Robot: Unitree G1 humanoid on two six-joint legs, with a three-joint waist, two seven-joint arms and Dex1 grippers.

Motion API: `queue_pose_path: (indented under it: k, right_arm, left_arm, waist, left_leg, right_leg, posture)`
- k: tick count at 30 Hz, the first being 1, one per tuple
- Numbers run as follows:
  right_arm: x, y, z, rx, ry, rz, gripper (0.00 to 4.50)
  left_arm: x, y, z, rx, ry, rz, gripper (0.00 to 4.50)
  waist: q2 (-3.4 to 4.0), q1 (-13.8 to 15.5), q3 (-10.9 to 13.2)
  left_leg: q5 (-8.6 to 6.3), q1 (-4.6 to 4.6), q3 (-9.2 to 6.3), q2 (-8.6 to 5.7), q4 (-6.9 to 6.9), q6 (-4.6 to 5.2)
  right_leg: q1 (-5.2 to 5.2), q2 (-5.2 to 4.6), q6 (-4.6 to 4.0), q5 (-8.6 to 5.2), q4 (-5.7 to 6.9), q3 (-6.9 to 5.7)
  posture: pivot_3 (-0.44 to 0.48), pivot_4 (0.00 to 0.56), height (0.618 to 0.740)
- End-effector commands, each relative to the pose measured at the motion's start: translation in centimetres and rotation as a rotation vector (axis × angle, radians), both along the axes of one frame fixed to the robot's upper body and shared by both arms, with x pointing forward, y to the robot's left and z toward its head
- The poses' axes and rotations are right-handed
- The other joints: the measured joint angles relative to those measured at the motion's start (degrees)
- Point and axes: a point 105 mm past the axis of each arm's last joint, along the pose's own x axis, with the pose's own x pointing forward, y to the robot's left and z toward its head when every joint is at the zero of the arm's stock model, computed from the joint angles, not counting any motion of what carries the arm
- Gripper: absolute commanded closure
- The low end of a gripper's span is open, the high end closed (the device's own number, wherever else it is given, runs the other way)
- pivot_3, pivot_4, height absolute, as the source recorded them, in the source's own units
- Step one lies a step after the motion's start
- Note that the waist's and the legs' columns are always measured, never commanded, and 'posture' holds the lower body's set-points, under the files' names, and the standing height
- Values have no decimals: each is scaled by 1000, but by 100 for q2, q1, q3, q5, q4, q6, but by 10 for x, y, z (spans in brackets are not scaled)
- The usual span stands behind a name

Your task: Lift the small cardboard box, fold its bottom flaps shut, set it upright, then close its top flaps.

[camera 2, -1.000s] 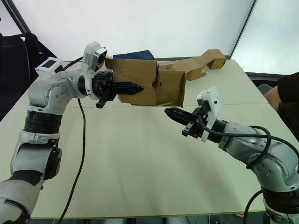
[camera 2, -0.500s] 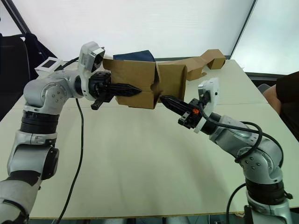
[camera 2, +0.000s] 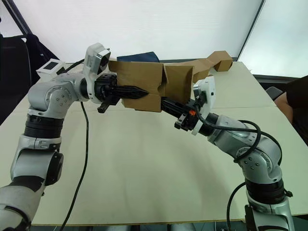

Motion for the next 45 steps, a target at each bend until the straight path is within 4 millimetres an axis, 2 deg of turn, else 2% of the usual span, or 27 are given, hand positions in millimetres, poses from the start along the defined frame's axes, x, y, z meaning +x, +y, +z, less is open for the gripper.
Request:
queue_pose_path:
  k: [1, 4, 8, 10, 12, 15, 19, 24, 28, 32, 37, 40, 45]
  right_arm:
    - [-18, -24, 36, 124, -33, 65, 4440]
    - [-18, -47, 51, 212, -29, 34, 4440]
    - [6, -81, 60, 332, -55, -157, 4440]
    - [25, -96, 54, 327, -53, -294, 4440]
    - [40, -101, 39, 252, -42, -386, 4440]
    - [56, -96, 18, 158, -8, -456, 4440]
    - [51, -71, 3, 52, -23, -368, 4440]
    - [27, -40, 12, 162, -24, -172, 4440]
    - [8, -24, 16, 289, 37, -50, 4440]
    - [-2, -19, 20, 366, 70, 9, 4440]
    - [-5, -17, 22, 427, 102, 33, 4440]
    - [-5, -16, 18, 446, 127, 43, 3715]
    - [-5, -16, 14, 519, 169, 71, 1780]
  left_arm:
    - [-3, 3, 9, -22, -46, 3, 4500]
    - [-3, 3, 11, -27, -49, 6, 4500]
    - [-4, 3, 14, -39, -53, 2, 4500]
    - [-4, 2, 14, -38, -55, -2, 4500]
    - [-5, 2, 14, -37, -56, -7, 4500]
    - [-5, 1, 15, -39, -59, -8, 4500]
    - [-3, 0, 14, -39, -60, -3, 4500]
    - [1, 0, 11, -36, -58, 23, 4500]
    - [5, 2, 12, -42, -56, 38, 4500]
    - [6, 2, 11, -44, -52, 42, 4500]
    - [4, 2, 10, -43, -39, 23, 4500]
    - [4, 1, 11, -44, -38, 21, 4500]
    - [2, 2, 13, -49, -32, 14, 4500]
  waist:
    - [0, 8, 0]
    - [0, 2, 0]
    - [0, -31, 0]
    - [0, -36, 0]
    - [0, -25, 0]
    - [1, -28, 0]
    - [2, -21, 0]
    - [2, -9, 0]
    - [2, -9, 0]
    - [2, -11, 0]
    - [2, -12, 0]
    - [2, -18, 0]
    - [2, -22, 0]
  left_leg:
    - [0, -2, 0, 0, 0, 0]
    - [0, -2, 0, -1, 0, 0]
    - [0, 2, 2, 0, 0, 0]
    - [0, 5, 3, 3, 0, 0]
    - [0, 6, 6, 2, 0, 0]
    - [0, 5, 7, 2, -1, 0]
    - [0, 6, 6, 3, -1, 0]
    - [1, 5, 5, 2, 0, -1]
    - [1, 5, 3, 3, 0, -1]
    - [1, 5, 4, 2, 0, -1]
    - [1, 5, 4, 2, 0, -1]
    - [1, 5, 3, 2, 0, -1]
    - [0, 5, 3, 3, 0, -1]
  right_leg:
    - [0, -1, 0, 0, -1, -1]
    - [0, -4, 0, 0, -2, -2]
    - [1, -1, 0, 0, 1, 1]
    - [1, 5, 0, 0, 3, 4]
    - [1, 4, 0, 0, 4, 5]
    - [0, 4, 0, 0, 4, 5]
    - [-1, 6, 0, 0, 6, 6]
    - [0, 4, 0, 0, 5, 5]
    - [0, 3, 0, 0, 6, 4]
    - [0, 0, 0, 0, 6, 4]
    - [0, 1, 0, 0, 6, 4]
    - [0, 2, 0, 0, 6, 4]
    - [0, 4, 0, 0, 6, 4]
  posture:
    - [0, 150, 740]
    - [0, 150, 740]
    - [0, 150, 740]
    - [0, 150, 740]
    - [0, 150, 740]
    - [0, 150, 740]
    - [0, 150, 740]
    - [0, 150, 740]
    - [0, 150, 740]
    - [0, 150, 740]
    - [0, 150, 740]
    - [0, 150, 740]
    - [0, 150, 740]
